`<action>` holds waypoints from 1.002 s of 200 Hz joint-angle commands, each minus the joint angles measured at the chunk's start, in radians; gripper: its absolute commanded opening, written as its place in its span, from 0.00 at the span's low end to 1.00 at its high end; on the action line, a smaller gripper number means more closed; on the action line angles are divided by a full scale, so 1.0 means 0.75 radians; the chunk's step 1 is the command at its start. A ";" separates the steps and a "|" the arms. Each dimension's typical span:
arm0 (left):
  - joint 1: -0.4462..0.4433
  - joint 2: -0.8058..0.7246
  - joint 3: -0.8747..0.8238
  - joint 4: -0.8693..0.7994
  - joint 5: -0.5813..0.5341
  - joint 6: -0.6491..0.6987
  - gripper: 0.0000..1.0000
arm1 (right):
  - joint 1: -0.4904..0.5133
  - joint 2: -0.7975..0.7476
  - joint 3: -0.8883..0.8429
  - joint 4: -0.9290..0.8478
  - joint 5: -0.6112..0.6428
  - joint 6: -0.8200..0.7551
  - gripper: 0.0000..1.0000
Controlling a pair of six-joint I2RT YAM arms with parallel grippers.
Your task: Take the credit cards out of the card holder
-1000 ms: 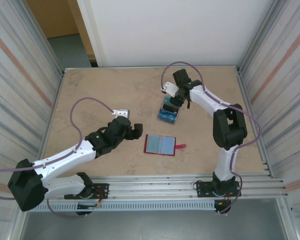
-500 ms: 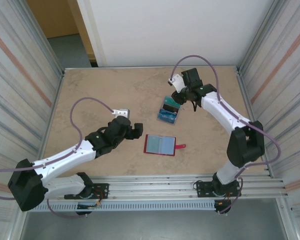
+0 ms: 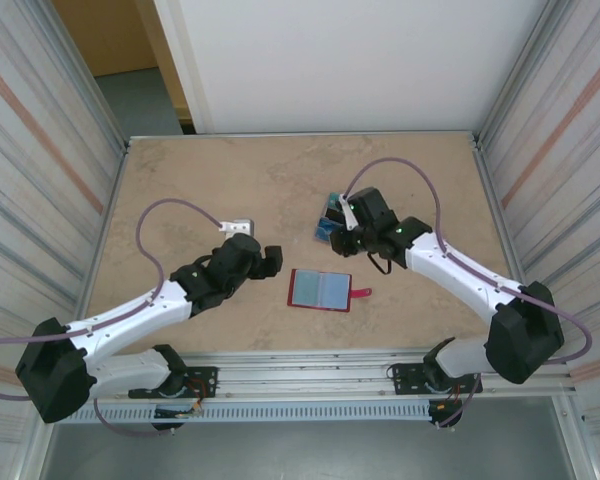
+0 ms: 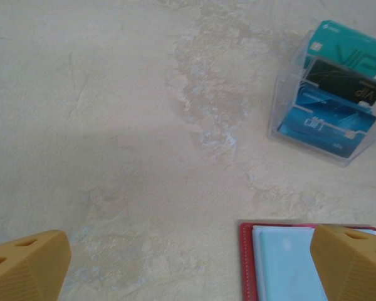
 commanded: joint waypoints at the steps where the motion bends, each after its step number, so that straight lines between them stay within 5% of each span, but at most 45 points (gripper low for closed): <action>1: 0.008 -0.008 -0.028 -0.096 -0.106 -0.109 0.99 | 0.058 -0.026 -0.071 -0.055 0.055 0.307 0.28; 51: 0.049 -0.091 -0.114 -0.236 -0.200 -0.371 0.99 | 0.366 0.133 -0.017 -0.153 0.330 0.532 0.35; 91: 0.119 -0.235 -0.241 -0.254 -0.170 -0.493 0.99 | 0.527 0.342 0.117 -0.193 0.389 0.569 0.42; 200: 0.218 -0.476 -0.390 -0.251 -0.114 -0.531 0.99 | 0.578 0.605 0.245 -0.170 0.298 0.536 0.49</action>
